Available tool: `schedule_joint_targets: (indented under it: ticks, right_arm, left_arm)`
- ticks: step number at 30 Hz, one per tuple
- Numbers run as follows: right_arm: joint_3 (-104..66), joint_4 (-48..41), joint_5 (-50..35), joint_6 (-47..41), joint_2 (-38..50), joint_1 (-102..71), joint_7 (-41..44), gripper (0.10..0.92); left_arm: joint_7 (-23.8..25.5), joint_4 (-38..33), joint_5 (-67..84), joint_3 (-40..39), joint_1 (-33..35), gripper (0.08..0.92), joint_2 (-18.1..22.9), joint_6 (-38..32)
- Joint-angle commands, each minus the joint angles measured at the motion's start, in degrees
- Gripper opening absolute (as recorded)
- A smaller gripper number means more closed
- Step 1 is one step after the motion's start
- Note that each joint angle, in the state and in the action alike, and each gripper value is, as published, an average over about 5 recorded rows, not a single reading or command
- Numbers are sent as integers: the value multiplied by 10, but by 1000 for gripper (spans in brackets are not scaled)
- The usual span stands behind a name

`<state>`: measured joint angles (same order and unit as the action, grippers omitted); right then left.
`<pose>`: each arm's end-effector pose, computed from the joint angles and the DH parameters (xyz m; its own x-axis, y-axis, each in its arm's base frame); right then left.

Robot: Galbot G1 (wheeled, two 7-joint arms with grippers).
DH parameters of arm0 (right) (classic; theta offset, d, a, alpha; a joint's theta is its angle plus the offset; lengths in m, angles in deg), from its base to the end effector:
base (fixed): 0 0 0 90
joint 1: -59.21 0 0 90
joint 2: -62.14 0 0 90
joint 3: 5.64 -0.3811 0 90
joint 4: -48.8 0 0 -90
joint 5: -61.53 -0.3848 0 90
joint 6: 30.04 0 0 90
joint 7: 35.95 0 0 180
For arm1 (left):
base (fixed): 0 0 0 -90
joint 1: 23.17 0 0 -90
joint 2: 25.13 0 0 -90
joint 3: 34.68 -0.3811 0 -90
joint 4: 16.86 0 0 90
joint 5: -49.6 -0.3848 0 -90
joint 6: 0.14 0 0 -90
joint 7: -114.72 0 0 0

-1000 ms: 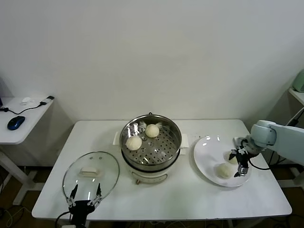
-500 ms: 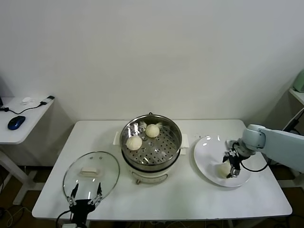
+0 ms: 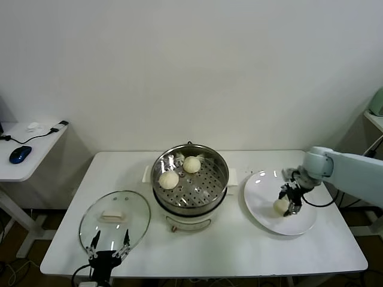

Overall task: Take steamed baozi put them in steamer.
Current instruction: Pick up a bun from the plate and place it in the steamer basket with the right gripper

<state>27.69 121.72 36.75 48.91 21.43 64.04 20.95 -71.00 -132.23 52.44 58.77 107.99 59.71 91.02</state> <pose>0.5703 -0.1741 -0.1546 -0.0639 -0.0981 0.9931 -0.9952 -0.0674 -0.0707 0.1208 0.0403 -0.3891 -0.9527 -0.1162 0.2807 -0.0950 0.9916 0.0880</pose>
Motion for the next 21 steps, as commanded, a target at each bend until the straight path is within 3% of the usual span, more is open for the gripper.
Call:
schedule_joint_targets:
  ticks: [1,10,15,21]
  right_arm:
    - [104,15,-65,83,-116,280,74,679]
    - [12,89,-66,179,-265,310,63,687]
    - [-17,154,38,234,-313,231,40,687]
    - [-30,151,134,273,-351,135,10,686]
  left_arm:
    - [3,-14,0,-3,-1,823,-1,7]
    - [5,-18,0,-4,-4,823,-3,11]
    - [4,-17,2,-1,-2,823,-4,10]
    - [3,-18,2,3,-1,823,-4,12]
